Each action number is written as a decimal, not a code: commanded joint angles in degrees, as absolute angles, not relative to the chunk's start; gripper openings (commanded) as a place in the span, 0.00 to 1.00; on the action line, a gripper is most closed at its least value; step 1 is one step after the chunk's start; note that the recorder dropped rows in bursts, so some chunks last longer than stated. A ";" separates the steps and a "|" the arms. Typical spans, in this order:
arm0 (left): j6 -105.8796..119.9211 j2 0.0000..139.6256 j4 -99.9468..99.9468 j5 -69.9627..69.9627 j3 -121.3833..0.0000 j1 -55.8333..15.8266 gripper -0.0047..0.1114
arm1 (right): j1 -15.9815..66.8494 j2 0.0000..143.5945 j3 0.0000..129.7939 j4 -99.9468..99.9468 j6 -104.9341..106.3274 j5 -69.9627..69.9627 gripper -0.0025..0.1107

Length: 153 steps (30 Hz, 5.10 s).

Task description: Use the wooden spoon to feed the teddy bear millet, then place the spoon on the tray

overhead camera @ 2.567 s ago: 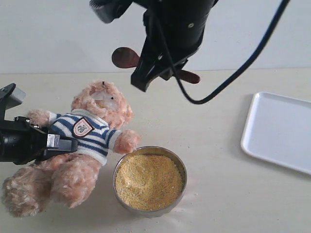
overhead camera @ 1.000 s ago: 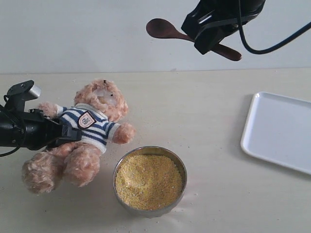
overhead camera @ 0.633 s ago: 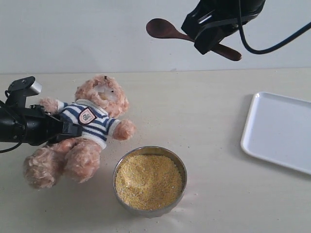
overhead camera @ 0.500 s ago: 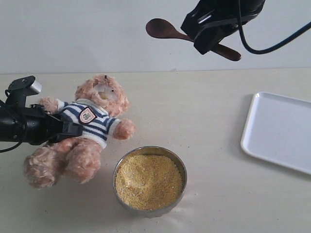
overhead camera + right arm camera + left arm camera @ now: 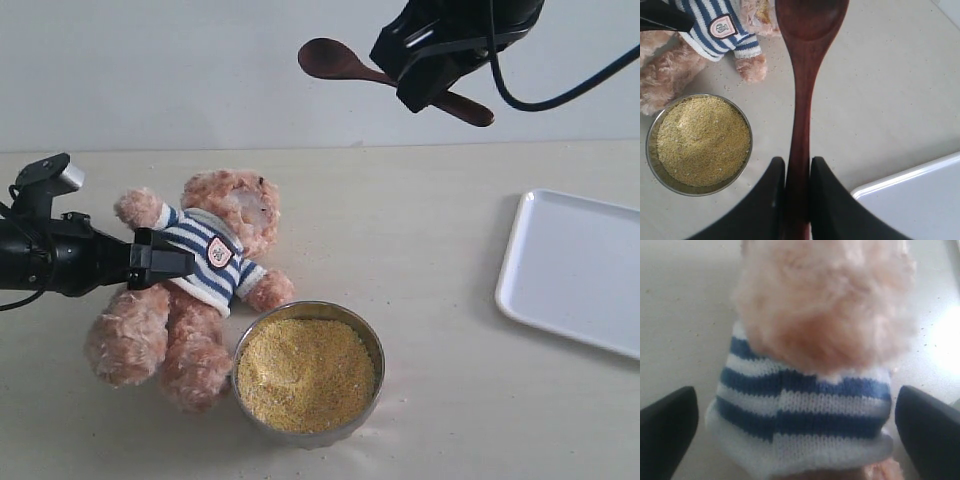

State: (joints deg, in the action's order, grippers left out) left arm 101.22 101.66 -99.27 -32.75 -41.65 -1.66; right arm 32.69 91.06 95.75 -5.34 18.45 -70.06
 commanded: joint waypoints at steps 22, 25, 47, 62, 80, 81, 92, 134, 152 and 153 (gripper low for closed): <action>56.14 63.79 -73.94 -20.85 -42.03 1.65 0.16 | 32.47 90.39 95.96 -6.00 15.01 -69.96 0.02; 52.03 59.95 -75.38 -15.08 -42.03 1.65 0.10 | 32.47 90.39 95.96 -6.00 15.01 -69.96 0.02; 31.74 24.03 -25.55 -8.99 -43.61 1.65 0.08 | 32.47 90.39 95.96 -5.05 10.67 -69.96 0.02; 33.13 11.35 -38.29 8.44 -18.86 1.65 0.08 | 27.40 78.10 81.30 18.96 -0.31 -61.91 0.02; 48.34 2.20 -41.11 7.51 -0.79 1.65 0.08 | 13.07 65.05 50.63 9.61 -6.18 -24.27 0.02; 48.34 2.20 -41.11 7.63 -0.05 1.65 0.08 | 13.07 64.51 49.84 9.61 -6.18 -23.32 0.02; 48.21 2.20 -41.11 3.13 0.00 1.65 0.08 | 13.07 63.91 48.61 9.61 -6.18 -21.62 0.02; 18.42 0.00 -22.05 -2.99 0.00 1.75 0.08 | 13.07 64.89 48.61 8.41 -5.45 -21.67 0.02; 13.92 0.00 -20.50 -17.77 0.00 5.74 0.08 | 4.75 78.70 48.61 7.93 -10.31 -20.17 0.02; 13.92 0.00 -20.50 -17.77 0.00 5.74 0.08 | 3.13 79.38 48.61 7.35 -10.44 -20.04 0.02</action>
